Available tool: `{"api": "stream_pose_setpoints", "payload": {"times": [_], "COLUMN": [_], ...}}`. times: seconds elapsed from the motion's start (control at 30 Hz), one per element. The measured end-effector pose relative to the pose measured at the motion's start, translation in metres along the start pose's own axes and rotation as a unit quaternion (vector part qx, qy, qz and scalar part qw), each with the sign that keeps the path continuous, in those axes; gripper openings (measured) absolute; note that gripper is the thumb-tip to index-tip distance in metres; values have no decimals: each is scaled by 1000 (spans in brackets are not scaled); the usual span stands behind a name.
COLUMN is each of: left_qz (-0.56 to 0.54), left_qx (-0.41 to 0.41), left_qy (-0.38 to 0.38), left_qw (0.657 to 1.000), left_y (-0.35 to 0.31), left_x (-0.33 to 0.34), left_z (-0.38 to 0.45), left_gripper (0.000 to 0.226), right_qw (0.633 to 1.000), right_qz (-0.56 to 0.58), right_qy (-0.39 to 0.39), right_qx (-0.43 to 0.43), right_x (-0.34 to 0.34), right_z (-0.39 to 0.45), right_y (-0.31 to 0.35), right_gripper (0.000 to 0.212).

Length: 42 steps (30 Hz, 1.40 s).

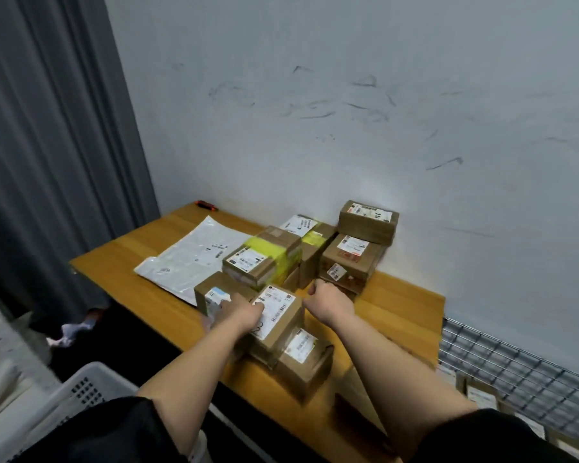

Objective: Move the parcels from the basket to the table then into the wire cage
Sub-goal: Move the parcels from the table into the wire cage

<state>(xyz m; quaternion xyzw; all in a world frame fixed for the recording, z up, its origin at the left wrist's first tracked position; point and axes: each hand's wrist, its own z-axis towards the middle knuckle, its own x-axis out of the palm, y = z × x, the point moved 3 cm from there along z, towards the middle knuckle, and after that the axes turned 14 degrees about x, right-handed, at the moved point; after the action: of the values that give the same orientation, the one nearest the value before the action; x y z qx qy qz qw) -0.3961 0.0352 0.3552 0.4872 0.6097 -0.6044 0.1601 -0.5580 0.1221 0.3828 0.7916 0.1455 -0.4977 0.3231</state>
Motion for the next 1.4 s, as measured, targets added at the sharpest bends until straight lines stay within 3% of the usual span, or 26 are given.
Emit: {"api": "stream_pose_setpoints", "payload": {"times": [0.07, 0.13, 0.2, 0.27, 0.47, 0.57, 0.77, 0.87, 0.97, 1.03, 1.27, 1.4], "left_qz": [-100, -229, -336, -409, -482, -499, -516, -542, -537, -534, -509, -493], "left_qx": [-57, -121, -180, -223, -239, -248, -254, -214, -165, -124, -1, 17], "left_qy": [-44, -81, -71, -36, 43, 43, 31, 48, 38, 52, 109, 132], "left_qw": [992, 963, 922, 884, 842, 830, 817, 811, 827, 834, 854, 860], "left_y": [21, 36, 46, 50, 44, 39, 14, -9, -39, -68, -156, -205], "left_x": [7, 16, 27, 39, 57, 64, 68, 73, 73, 72, 105, 137], "left_z": [4, 3, 2, 4, 5, 4, -4, -2, 0, -7, -30, -46], "left_gripper": [67, 76, 84, 73, 49, 43, 71, 88, 92, 109, 112, 102], "right_qw": [1000, 999, 998, 996, 993, 991, 993, 984, 953, 917, 799, 771], "right_qz": [3, 4, 13, 29, 52, 68, 92, 150, 276, 370, 564, 580], "right_qy": [15, 34, 54, 71, 92, 93, 11, -16, -54, -67, -100, -153], "right_qx": [14, 26, 38, 49, 56, 65, 78, 100, 117, 132, 183, 212], "right_x": [16, 29, 41, 52, 71, 75, 48, 26, 1, -13, -57, -82], "right_z": [8, 15, 23, 35, 56, 60, 58, 60, 56, 52, 32, 17], "right_y": [9, 17, 20, 22, 25, 22, 7, -11, -32, -50, -123, -172], "right_gripper": [48, 61, 72, 77, 65, 57, 60, 64, 58, 54, 112, 103]}}
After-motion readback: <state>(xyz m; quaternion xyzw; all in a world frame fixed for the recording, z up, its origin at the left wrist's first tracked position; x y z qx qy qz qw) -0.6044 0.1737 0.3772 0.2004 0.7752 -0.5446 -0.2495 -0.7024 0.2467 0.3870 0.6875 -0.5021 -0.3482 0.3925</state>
